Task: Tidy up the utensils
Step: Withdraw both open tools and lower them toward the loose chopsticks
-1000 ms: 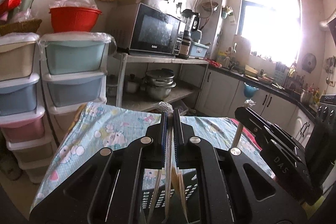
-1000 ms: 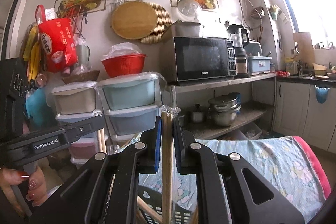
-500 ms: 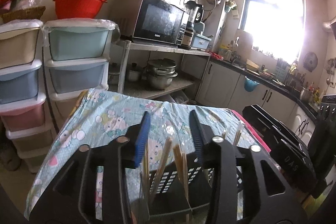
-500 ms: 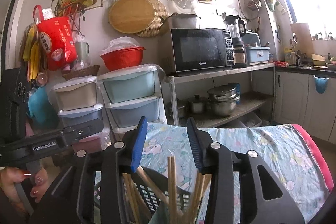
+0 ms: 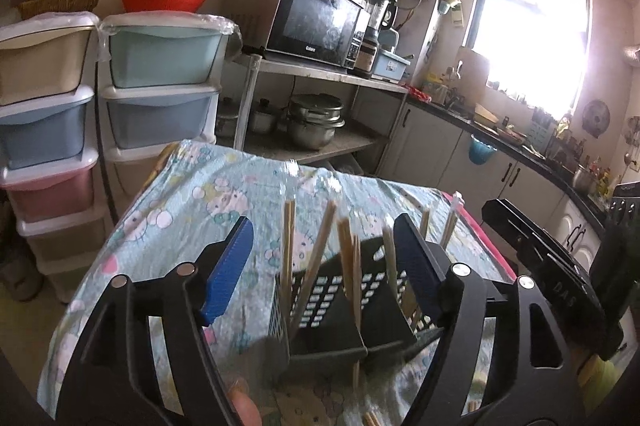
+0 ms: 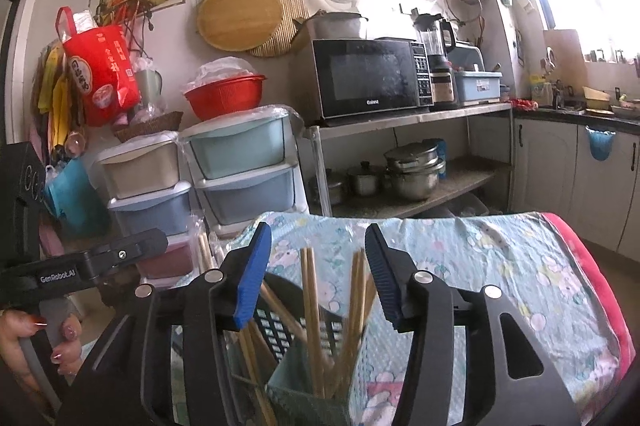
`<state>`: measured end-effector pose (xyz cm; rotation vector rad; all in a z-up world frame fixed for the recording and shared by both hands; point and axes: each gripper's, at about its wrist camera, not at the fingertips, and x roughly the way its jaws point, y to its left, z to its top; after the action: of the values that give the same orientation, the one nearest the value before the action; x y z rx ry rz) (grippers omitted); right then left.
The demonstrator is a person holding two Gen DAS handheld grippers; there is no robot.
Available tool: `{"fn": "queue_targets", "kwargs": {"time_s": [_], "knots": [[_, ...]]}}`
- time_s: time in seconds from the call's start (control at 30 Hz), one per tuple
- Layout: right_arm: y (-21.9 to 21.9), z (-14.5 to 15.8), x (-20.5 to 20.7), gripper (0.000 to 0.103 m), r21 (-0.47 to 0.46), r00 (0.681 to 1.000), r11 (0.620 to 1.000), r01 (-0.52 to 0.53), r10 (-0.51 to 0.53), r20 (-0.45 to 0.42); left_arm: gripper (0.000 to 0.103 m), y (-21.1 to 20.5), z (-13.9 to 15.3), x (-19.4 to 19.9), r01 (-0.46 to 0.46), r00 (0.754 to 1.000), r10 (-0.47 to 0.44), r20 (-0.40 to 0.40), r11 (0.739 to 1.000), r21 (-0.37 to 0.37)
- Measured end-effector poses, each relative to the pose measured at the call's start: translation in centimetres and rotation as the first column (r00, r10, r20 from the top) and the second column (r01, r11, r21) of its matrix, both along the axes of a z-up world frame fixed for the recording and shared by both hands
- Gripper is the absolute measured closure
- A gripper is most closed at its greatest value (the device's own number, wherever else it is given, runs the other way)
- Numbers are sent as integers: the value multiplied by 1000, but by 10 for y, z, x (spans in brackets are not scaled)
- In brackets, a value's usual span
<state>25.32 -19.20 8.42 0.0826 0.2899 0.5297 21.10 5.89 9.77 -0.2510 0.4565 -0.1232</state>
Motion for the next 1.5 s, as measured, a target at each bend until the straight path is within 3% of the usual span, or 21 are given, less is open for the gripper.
{"fn": "queue_targets", "kwargs": {"time_s": [0.43, 0.83, 1.5], "knots": [[-17, -15, -22, 48, -6, 997, 1000, 22, -22, -78, 11, -13, -18, -22, 20, 999, -19, -44, 1000, 7], [-24, -20, -44, 42, -35, 994, 999, 18, -21, -103, 11, -20, -24, -39, 25, 998, -24, -55, 999, 20], [-38, -41, -83, 41, -85, 985, 996, -2, -12, -169, 11, -36, -39, -64, 37, 996, -34, -77, 999, 40]]}}
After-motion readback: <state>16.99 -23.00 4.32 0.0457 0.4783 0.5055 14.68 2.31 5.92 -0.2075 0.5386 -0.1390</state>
